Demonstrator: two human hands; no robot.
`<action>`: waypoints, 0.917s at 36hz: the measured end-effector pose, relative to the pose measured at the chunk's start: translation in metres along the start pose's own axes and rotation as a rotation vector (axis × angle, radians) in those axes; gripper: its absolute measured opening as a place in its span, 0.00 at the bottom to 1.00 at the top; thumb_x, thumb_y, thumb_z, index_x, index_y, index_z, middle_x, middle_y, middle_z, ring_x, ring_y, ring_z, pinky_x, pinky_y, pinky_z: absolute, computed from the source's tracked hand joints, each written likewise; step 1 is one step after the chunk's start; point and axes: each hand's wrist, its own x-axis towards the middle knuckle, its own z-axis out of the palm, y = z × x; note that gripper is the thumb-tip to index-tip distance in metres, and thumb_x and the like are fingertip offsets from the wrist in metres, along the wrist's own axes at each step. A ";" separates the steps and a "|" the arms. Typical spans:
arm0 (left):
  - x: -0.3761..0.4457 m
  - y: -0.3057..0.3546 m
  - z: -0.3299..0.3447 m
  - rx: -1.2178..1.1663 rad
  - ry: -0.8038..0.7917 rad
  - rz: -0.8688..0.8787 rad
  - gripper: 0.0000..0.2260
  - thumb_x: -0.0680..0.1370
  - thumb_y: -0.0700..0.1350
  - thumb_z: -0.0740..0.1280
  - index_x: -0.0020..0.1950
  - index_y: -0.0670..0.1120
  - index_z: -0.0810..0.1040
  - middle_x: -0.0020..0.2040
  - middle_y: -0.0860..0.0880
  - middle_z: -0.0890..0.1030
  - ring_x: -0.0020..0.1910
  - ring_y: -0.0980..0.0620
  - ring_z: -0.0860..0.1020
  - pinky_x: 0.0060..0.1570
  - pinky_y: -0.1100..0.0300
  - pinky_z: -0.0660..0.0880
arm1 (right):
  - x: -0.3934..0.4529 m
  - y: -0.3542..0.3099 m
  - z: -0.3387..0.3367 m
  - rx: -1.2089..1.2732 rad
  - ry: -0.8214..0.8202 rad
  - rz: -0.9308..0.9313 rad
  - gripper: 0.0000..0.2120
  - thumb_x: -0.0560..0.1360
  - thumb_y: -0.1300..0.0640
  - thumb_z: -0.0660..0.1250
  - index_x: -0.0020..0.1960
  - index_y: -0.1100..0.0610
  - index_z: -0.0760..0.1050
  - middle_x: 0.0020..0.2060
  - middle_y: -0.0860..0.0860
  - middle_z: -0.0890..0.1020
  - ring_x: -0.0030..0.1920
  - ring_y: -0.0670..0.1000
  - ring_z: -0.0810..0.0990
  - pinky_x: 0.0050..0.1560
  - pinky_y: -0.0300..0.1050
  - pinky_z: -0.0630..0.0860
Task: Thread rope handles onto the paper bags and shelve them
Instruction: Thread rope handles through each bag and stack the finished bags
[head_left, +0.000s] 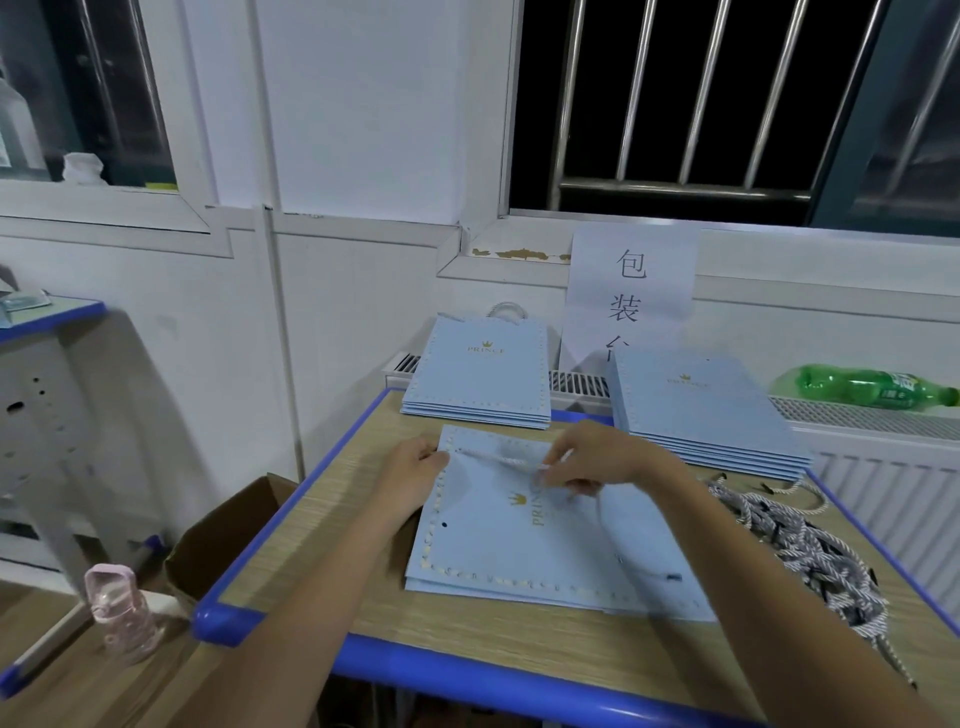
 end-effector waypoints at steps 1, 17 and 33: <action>0.002 -0.001 0.000 -0.003 0.002 -0.005 0.10 0.79 0.40 0.62 0.50 0.38 0.81 0.44 0.39 0.80 0.44 0.42 0.78 0.51 0.42 0.75 | -0.005 0.002 -0.006 -0.013 -0.045 0.013 0.08 0.75 0.57 0.69 0.38 0.58 0.77 0.22 0.46 0.76 0.23 0.44 0.72 0.35 0.38 0.72; -0.001 0.005 0.007 0.148 0.041 0.060 0.16 0.79 0.38 0.63 0.32 0.43 0.65 0.29 0.46 0.65 0.30 0.51 0.64 0.32 0.60 0.57 | 0.031 -0.045 0.025 2.104 0.163 -0.030 0.18 0.81 0.55 0.55 0.33 0.55 0.61 0.24 0.50 0.61 0.26 0.47 0.56 0.28 0.38 0.59; -0.008 0.009 0.002 0.106 0.016 0.062 0.10 0.79 0.43 0.64 0.51 0.39 0.82 0.45 0.45 0.82 0.46 0.48 0.80 0.45 0.58 0.73 | 0.013 0.015 0.049 0.171 0.493 -0.016 0.28 0.76 0.44 0.62 0.70 0.56 0.61 0.70 0.55 0.59 0.72 0.53 0.54 0.68 0.48 0.56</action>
